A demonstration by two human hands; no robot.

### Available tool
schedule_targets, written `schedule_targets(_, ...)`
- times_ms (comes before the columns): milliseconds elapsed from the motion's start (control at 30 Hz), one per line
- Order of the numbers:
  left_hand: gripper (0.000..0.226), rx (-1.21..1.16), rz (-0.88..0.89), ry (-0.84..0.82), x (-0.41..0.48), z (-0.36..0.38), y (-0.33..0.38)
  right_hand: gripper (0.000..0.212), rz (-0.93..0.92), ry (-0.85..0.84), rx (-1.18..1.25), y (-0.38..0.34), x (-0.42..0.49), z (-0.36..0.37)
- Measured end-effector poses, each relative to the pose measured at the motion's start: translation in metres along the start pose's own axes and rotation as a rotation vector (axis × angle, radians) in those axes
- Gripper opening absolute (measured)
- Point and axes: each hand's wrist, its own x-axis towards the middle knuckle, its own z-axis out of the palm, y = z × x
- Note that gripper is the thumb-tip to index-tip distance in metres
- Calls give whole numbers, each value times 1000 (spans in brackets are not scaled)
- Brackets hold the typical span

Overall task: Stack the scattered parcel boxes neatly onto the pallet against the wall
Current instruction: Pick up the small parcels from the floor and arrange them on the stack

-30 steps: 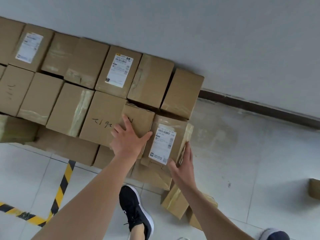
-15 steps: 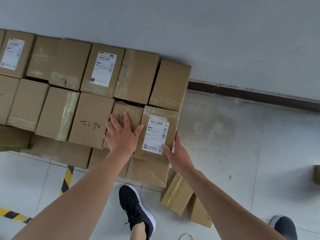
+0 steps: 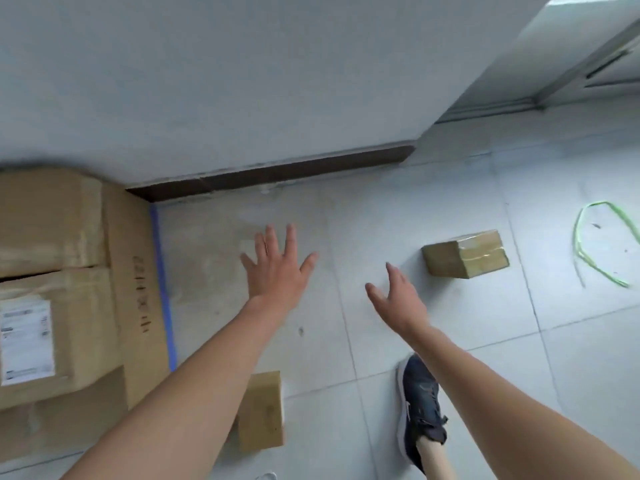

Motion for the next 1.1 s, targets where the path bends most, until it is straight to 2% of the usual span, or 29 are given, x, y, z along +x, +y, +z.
schedule_targets(167,90,25,233,-50,23,58,187,75,168,110,-24,160,32,-89)
schedule_targets(267,97,-50,372,-155,37,103,278,79,209,116,-39,231,62,-115)
schedule_targets(367,111,-16,449,-205,55,143,346,79,223,125,-1,276,98,-130)
schedule_targets(533,127,147,485,-168,92,189,403,59,192,127,299,302,149,-142)
schedule_targets(600,124,163,501,-103,100,195,406,48,195,80,331,301,154,-137)
schedule_targets(700,116,150,530,-58,90,195,397,32,181,112,361,292,141,-120)
schedule_targets(833,110,133,515,-74,61,171,351,40,178,123,385,252,102,-100)
schedule_targets(900,109,127,502,-69,46,146,315,49,77,93,346,222,81,-95)
schedule_targets(967,110,164,537,-64,35,110,272,71,-71,13,235,181,61,-94)
schedule_targets(1033,105,231,611,-48,25,70,223,92,-260,-17,-19,129,41,-91)
schedule_targets(1100,98,277,639,-40,11,25,168,103,-461,15,-276,71,26,-86)
